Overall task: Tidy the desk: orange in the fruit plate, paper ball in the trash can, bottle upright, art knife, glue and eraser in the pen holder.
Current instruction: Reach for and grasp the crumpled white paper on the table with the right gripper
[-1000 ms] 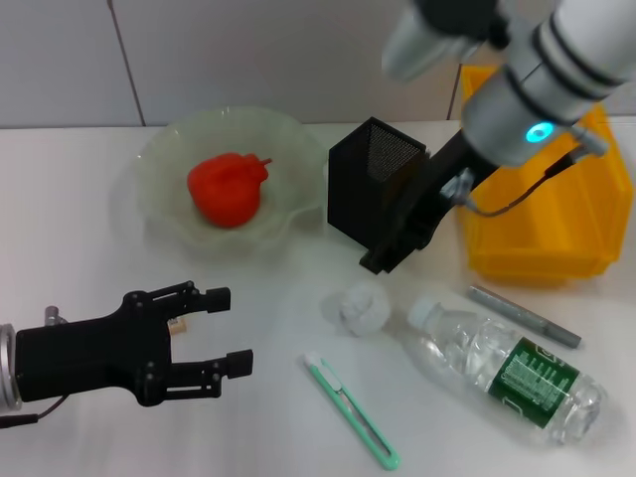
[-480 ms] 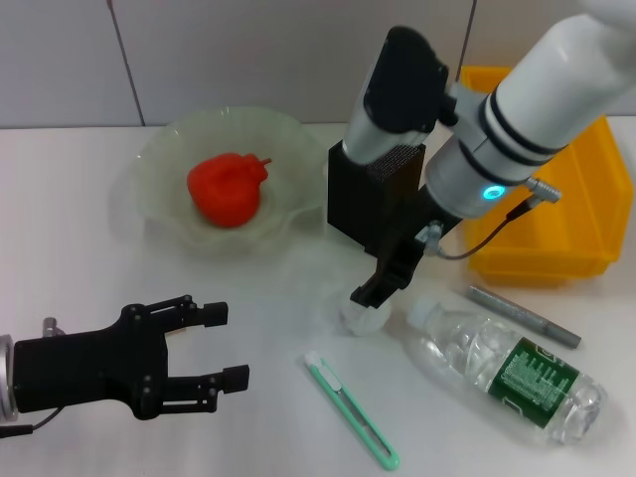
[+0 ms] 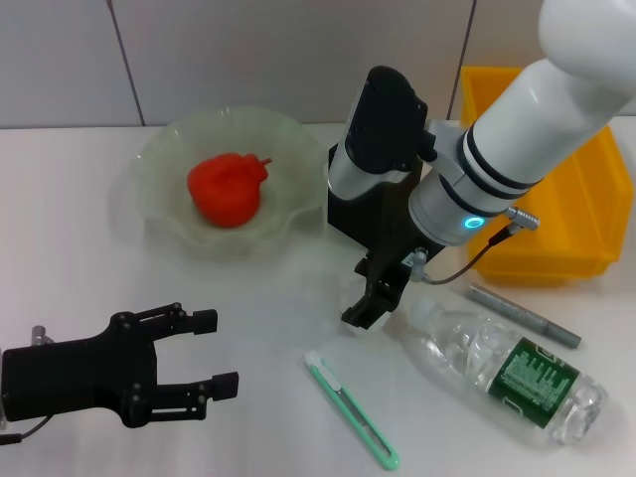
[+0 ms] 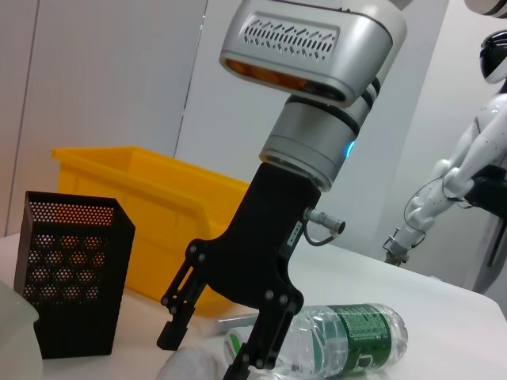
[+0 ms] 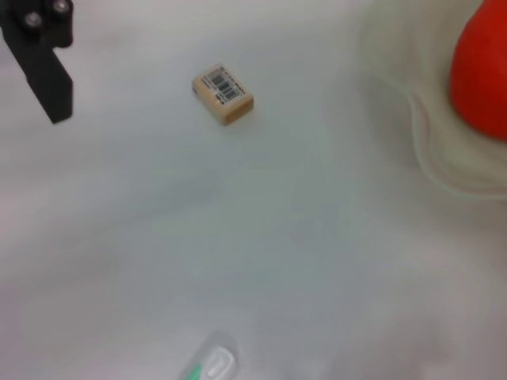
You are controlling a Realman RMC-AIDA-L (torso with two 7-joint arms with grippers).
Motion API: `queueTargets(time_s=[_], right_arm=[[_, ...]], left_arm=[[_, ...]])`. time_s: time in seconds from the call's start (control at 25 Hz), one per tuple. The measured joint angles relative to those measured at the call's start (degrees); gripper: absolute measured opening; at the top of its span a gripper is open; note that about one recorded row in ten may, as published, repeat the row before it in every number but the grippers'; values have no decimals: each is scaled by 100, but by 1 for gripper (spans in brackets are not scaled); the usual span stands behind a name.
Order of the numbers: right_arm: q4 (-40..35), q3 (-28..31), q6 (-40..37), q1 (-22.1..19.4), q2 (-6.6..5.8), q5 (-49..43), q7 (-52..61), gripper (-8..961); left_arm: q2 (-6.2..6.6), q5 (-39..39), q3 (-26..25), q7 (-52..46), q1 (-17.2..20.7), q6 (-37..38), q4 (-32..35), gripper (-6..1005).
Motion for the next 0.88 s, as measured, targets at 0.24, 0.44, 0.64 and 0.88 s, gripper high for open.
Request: queueTargets(time_s=[0.24, 0.44, 0.64, 0.88], right_arm=[[97, -177, 99, 0, -2, 23, 38, 700], [110, -203, 115, -5, -4, -11, 97, 699], [154, -247, 146, -5, -7, -74, 123, 698], [173, -250, 149, -1, -26, -115, 134, 696]], left_arm=[[9, 0, 4, -5, 10, 25, 5, 847], [12, 0, 6, 0, 10, 27, 4, 847], [11, -1, 6, -3, 6, 24, 4, 846], [9, -1, 3, -28, -10, -3, 5, 844]])
